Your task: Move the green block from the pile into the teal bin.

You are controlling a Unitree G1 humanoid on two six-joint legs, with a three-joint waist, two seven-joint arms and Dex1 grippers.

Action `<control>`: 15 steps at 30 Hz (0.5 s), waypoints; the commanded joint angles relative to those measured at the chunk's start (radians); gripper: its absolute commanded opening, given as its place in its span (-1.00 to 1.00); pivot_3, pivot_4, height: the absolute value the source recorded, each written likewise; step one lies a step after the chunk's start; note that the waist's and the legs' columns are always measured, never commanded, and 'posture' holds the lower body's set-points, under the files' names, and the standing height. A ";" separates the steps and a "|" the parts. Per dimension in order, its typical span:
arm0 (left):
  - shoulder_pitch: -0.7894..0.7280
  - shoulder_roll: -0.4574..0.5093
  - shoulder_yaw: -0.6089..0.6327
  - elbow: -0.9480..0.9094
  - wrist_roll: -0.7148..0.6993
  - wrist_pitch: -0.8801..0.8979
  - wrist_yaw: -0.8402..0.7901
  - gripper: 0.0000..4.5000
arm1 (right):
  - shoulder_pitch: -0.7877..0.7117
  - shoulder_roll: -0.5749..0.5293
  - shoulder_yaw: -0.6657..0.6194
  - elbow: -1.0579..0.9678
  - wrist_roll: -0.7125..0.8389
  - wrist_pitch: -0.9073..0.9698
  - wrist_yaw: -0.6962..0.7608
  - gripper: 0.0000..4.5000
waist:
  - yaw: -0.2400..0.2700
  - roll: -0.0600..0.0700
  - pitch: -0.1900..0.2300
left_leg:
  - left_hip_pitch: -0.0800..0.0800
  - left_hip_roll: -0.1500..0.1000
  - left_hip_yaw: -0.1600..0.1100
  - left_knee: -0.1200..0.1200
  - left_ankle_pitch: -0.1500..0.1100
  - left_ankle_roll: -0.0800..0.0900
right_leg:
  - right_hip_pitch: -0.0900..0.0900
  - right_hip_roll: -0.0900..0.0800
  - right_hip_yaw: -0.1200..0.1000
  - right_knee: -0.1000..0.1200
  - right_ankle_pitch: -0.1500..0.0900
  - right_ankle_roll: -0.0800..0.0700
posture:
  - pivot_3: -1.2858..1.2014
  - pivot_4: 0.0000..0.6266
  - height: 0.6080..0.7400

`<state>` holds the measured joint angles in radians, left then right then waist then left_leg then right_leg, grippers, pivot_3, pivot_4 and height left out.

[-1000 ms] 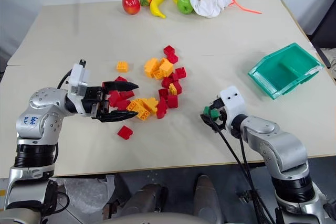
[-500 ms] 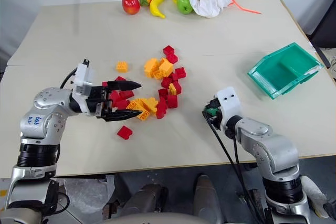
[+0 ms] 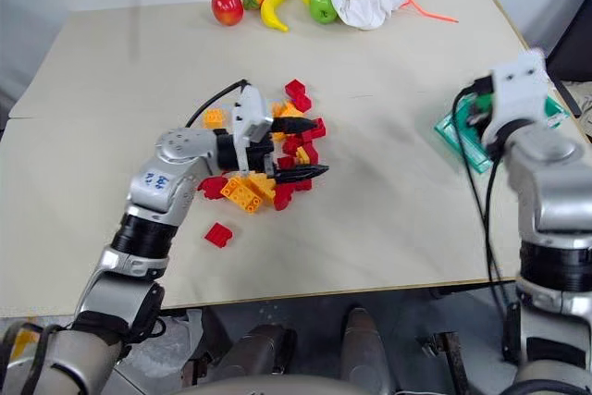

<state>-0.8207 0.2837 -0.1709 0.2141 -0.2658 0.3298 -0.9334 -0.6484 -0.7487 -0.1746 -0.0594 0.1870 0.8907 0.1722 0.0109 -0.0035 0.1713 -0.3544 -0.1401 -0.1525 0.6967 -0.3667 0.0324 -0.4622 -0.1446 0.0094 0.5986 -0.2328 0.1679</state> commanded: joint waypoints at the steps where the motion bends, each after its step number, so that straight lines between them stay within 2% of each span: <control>1: -0.068 -0.040 0.000 0.061 0.027 -0.069 0.026 1.00 | -0.035 -0.025 0.031 0.169 -0.058 -0.154 0.055 -0.32 | 0.000 0.000 0.000 | 0.000 0.000 0.000 0.000 0.000 0.000 | 0.000 0.000 0.000 0.000 0.000 0.000 | 0.03 -0.52 1.00; 3: -0.087 -0.057 0.005 0.097 0.037 -0.086 0.038 1.00 | -0.054 -0.024 0.043 0.246 -0.074 -0.216 0.076 0.00 | -0.002 0.000 0.000 | 0.000 0.000 0.000 0.000 0.000 0.000 | 0.000 0.000 0.000 -0.001 0.000 0.000 | 0.03 -0.52 1.00; 7: -0.111 -0.071 0.009 0.142 0.045 -0.124 0.037 1.00 | -0.138 -0.027 0.050 0.451 -0.094 -0.343 0.110 0.52 | -0.013 0.001 0.000 | -0.001 0.000 0.000 -0.001 0.000 0.000 | -0.001 0.000 0.000 -0.002 0.000 0.001 | 0.03 -0.52 1.00; 10: -0.100 -0.059 0.016 0.126 0.034 -0.123 0.019 1.00 | -0.184 -0.031 0.044 0.483 -0.100 -0.372 0.126 0.96 | -0.017 0.002 -0.001 | -0.001 0.000 0.000 -0.001 0.000 0.000 | -0.002 0.000 0.000 -0.002 0.000 0.001 | 0.03 -0.52 1.00; 13: -0.079 -0.036 0.024 0.096 0.018 -0.115 -0.011 1.00 | -0.177 -0.030 0.044 0.428 -0.080 -0.349 0.182 0.98 | -0.014 0.002 -0.001 | -0.001 0.001 0.000 -0.001 0.000 0.000 | -0.002 0.000 0.000 -0.002 0.000 0.001 | 0.03 -0.52 1.00; 15: -0.060 -0.011 0.048 0.069 -0.010 -0.105 -0.037 1.00 | -0.145 -0.032 0.042 0.335 -0.023 -0.312 0.279 0.98 | -0.014 0.002 -0.001 | -0.001 0.000 0.000 -0.001 0.000 0.000 | -0.002 0.000 0.000 -0.002 0.000 0.001 | 0.03 -0.52 1.00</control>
<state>-0.8856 0.2556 -0.1614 0.3409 -0.2417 0.2257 -0.9472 -0.8004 -0.7580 -0.1160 0.3700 0.1217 0.5647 0.3809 -0.0027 -0.0019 0.1708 -0.3558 -0.1399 -0.1525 0.6957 -0.3666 0.0326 -0.4640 -0.1449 0.0094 0.5967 -0.2323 0.1689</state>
